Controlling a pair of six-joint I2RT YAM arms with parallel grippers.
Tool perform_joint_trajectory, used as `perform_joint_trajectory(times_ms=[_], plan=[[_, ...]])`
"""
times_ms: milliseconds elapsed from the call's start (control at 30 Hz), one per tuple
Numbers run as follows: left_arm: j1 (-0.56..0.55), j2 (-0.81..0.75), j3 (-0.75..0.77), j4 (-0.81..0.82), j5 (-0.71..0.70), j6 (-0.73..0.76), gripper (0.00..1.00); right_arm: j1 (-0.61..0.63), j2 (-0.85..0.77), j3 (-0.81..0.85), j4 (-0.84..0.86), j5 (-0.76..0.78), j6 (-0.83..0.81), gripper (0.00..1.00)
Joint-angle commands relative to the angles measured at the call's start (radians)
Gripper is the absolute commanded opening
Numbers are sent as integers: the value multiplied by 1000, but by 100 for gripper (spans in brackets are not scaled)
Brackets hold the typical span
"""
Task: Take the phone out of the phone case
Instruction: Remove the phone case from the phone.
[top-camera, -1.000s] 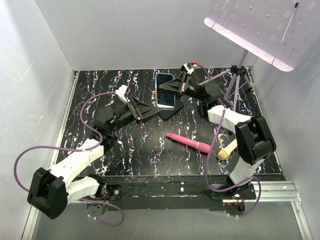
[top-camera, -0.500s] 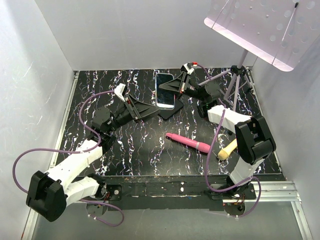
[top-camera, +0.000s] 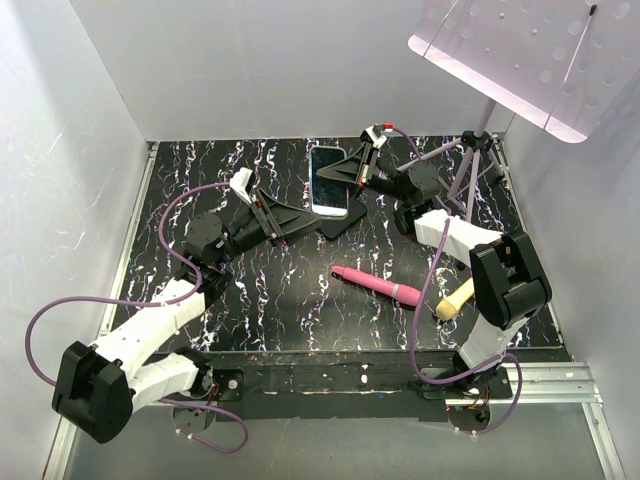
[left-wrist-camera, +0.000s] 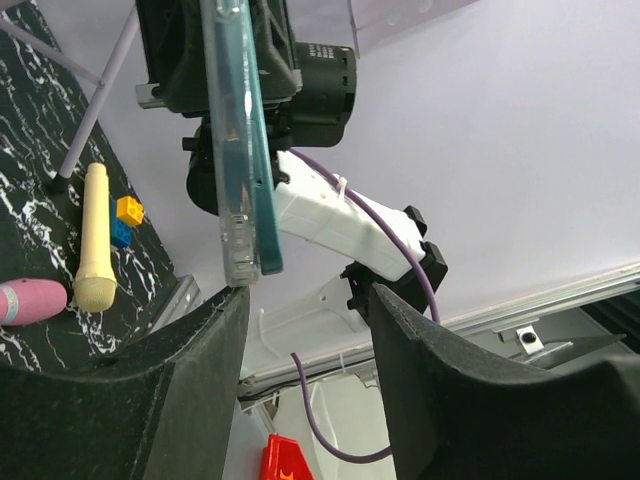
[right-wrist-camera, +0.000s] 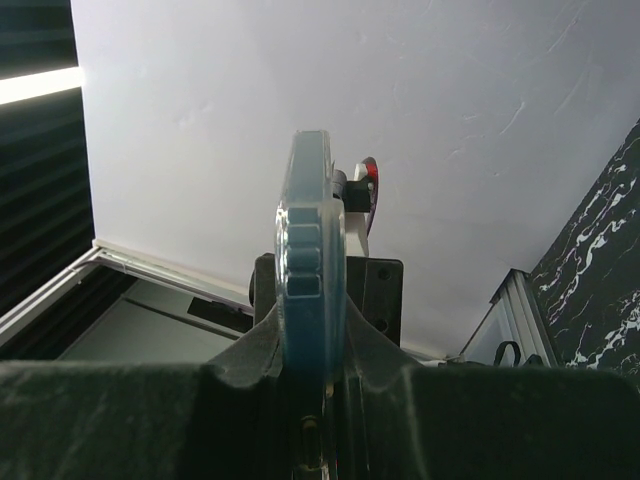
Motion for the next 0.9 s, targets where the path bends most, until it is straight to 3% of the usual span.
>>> perform_joint_trajectory(times_ms=[0, 333, 567, 867], plan=[[1, -33, 48, -85, -39, 38, 49, 19, -15, 60, 47, -2, -14, 1], [7, -60, 36, -86, -15, 26, 49, 27, -16, 50, 17, 6, -48, 1], [11, -69, -6, 13, 14, -48, 52, 27, -7, 62, -26, 2, -83, 1], [18, -53, 25, -39, 17, -2, 52, 27, -15, 51, -8, 9, -66, 1]])
